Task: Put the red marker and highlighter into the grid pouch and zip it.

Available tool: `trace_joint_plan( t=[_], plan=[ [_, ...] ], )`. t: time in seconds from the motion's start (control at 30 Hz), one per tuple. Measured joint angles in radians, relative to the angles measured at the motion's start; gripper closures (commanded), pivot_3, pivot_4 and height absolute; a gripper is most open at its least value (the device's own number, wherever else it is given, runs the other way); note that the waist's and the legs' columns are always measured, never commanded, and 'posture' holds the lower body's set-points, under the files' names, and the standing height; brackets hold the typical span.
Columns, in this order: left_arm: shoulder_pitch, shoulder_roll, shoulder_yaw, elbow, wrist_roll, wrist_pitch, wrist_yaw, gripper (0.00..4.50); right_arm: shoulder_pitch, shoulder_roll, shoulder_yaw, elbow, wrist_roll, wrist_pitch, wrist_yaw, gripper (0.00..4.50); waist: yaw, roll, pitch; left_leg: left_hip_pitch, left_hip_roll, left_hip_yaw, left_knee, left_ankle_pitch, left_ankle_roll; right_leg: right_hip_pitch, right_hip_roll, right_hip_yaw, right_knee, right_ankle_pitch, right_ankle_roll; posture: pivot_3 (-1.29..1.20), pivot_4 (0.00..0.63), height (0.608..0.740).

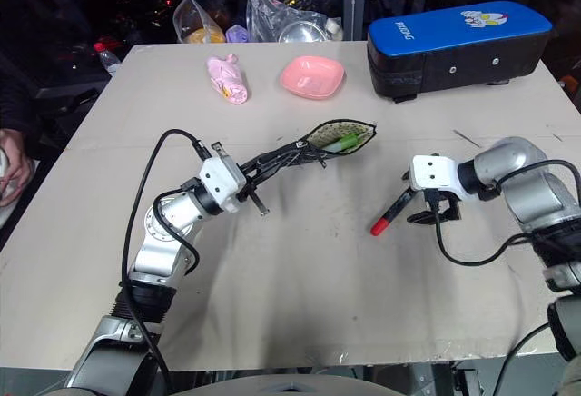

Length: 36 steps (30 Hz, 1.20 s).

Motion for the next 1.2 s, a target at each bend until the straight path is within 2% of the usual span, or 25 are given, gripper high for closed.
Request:
trace_joint_plan(
  t=[0.03,0.13,0.27,0.3,0.33,0.4,0.57,0.73,0.87,1.07,1.2],
  plan=[
    [0.000,0.001,0.001,0.001,0.001,0.000,0.001,4.50,-0.014,0.013,0.007,0.033,-0.009,-0.016,0.007,0.03,-0.001,0.000,0.000,0.000,0.000,0.000,0.000,0.000,0.000,0.000,0.000,0.000,0.000,0.000,0.000,0.00,0.150,0.734],
    [0.006,0.000,0.003,0.000,0.006,-0.004,0.006,4.50,-0.086,0.064,0.036,0.180,-0.028,-0.060,0.057,0.78,-0.004,0.000,0.000,0.000,0.000,-0.001,0.000,0.000,0.000,0.000,0.000,0.000,0.000,0.000,-0.001,0.00,0.150,0.734],
    [0.024,0.000,0.004,-0.003,0.015,-0.009,0.024,4.50,-0.126,0.098,0.039,0.274,-0.020,-0.053,0.135,2.61,-0.013,0.000,0.000,0.001,0.000,0.000,0.000,0.000,0.000,0.000,0.000,0.001,0.000,0.001,-0.001,0.00,0.150,0.734],
    [0.027,0.000,0.004,-0.003,0.015,-0.010,0.026,4.50,-0.131,0.098,0.039,0.280,-0.019,-0.050,0.142,2.85,-0.013,0.000,0.000,0.001,0.000,-0.001,0.000,0.000,0.000,0.000,0.000,0.001,0.001,0.001,-0.001,0.00,0.150,0.734],
    [0.030,0.000,0.004,-0.004,0.015,-0.012,0.028,4.50,-0.136,0.098,0.038,0.283,-0.019,-0.045,0.149,3.41,-0.012,0.000,0.000,0.001,0.000,-0.001,0.000,0.000,0.000,0.000,0.000,0.001,0.001,0.001,-0.001,0.00,0.150,0.734],
    [0.035,0.000,0.005,-0.004,0.015,-0.014,0.036,4.50,-0.137,0.098,0.035,0.282,-0.017,-0.032,0.153,4.09,-0.011,0.000,0.000,0.000,0.000,-0.001,0.000,0.000,0.000,0.000,0.000,0.001,0.001,0.001,-0.001,0.00,0.150,0.734],
    [0.039,0.001,0.011,-0.004,0.015,-0.021,0.039,4.50,-0.116,0.074,0.007,0.182,0.022,0.023,0.164,4.19,-0.010,0.000,0.000,0.000,0.000,-0.001,-0.001,0.000,0.000,-0.001,0.000,0.001,0.000,0.001,-0.001,0.00,0.150,0.734],
    [0.038,0.001,0.011,-0.004,0.015,-0.025,0.036,4.50,-0.090,-0.005,-0.073,-0.041,0.126,0.170,0.171,4.19,-0.008,0.000,0.000,0.000,0.000,-0.002,0.000,0.000,0.000,-0.001,0.000,0.001,0.001,0.001,-0.001,0.00,0.150,0.734],
    [0.031,0.000,0.009,0.001,0.015,-0.027,0.030,4.50,-0.142,-0.031,-0.144,-0.173,0.179,0.314,0.136,4.19,-0.009,0.000,0.000,0.000,0.000,-0.002,0.000,-0.001,0.001,-0.001,0.000,0.001,0.001,0.001,-0.001,0.00,0.150,0.734],
    [0.021,-0.006,-0.001,0.021,0.014,-0.033,0.016,4.50,-0.219,-0.045,-0.135,-0.183,0.044,0.234,-0.004,4.19,-0.003,0.000,0.000,-0.001,0.000,-0.001,-0.001,0.000,0.000,-0.001,0.000,0.001,0.000,0.001,-0.001,0.00,0.150,0.734],
    [0.000,-0.013,-0.007,0.032,0.015,-0.038,0.011,4.50,-0.267,-0.028,-0.070,-0.161,-0.096,0.144,-0.087,4.19,-0.004,0.000,0.000,-0.001,0.000,-0.001,-0.001,0.000,0.000,-0.002,0.000,0.001,0.001,0.001,-0.001,0.00,0.150,0.734]
  ],
)
